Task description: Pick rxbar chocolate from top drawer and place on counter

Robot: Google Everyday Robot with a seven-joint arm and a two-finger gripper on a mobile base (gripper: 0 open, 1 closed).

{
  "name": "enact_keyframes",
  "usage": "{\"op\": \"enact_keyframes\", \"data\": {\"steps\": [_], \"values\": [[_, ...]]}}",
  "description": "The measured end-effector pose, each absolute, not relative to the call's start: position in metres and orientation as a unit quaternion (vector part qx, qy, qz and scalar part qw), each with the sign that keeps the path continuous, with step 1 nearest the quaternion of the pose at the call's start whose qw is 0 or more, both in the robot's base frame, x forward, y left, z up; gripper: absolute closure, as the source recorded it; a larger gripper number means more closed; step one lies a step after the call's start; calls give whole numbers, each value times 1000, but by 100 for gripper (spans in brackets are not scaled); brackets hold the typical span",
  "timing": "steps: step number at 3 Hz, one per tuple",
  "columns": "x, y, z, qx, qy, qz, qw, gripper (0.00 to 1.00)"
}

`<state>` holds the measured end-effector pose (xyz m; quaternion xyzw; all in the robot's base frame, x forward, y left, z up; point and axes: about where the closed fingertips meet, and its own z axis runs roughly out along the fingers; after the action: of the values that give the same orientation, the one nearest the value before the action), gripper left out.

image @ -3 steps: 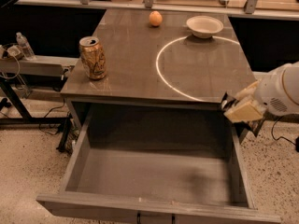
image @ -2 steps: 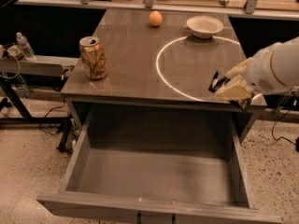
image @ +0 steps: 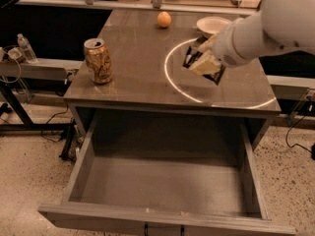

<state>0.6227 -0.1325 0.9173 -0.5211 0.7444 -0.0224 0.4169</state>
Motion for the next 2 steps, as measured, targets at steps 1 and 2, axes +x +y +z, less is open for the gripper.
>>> {"op": "enact_keyframes", "data": {"steps": [1,2], "values": [[664,-94,885,-544,738,1,399,77],[678,-79,864,-554,738,18,385,54]]}}
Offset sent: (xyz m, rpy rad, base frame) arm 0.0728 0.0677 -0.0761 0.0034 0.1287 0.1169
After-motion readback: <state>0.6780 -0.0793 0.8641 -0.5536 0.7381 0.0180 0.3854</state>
